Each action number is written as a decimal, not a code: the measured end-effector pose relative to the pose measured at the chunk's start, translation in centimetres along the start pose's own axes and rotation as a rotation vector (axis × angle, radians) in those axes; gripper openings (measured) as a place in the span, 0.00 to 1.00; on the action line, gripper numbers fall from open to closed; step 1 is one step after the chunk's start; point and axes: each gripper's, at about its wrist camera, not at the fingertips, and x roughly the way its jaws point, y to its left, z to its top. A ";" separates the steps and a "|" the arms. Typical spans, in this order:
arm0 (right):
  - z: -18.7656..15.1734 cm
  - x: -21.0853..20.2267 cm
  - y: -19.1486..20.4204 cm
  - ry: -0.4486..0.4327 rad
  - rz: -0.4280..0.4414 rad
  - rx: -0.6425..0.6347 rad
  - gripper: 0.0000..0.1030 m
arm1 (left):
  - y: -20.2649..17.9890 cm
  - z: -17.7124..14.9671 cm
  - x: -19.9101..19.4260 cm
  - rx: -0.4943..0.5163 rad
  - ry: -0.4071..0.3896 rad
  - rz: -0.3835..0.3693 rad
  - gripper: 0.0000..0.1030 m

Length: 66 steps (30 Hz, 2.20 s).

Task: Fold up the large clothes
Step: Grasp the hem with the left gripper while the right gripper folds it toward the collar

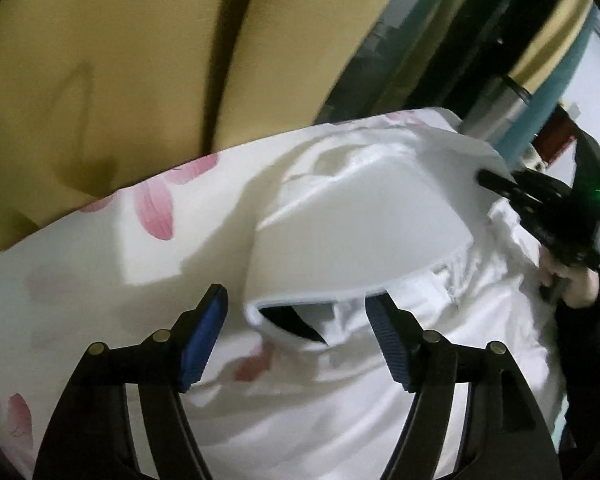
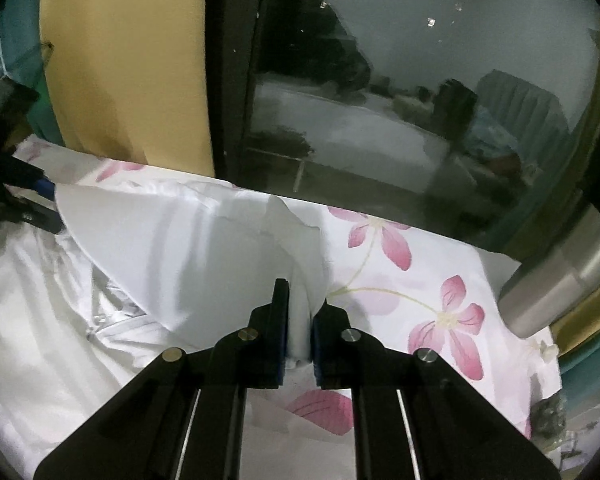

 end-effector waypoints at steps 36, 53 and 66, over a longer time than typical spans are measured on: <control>0.9 5.4 -3.0 0.251 0.386 0.054 0.13 | -1.7 2.9 -0.7 0.210 -0.138 0.108 0.13; -5.2 -3.6 12.2 -0.133 -0.299 -0.587 0.12 | -5.7 -4.5 -4.9 0.405 -0.317 0.277 0.15; -8.0 -9.2 10.0 -0.159 -0.073 -0.332 0.15 | -8.0 -9.4 -8.4 0.393 -0.323 0.202 0.15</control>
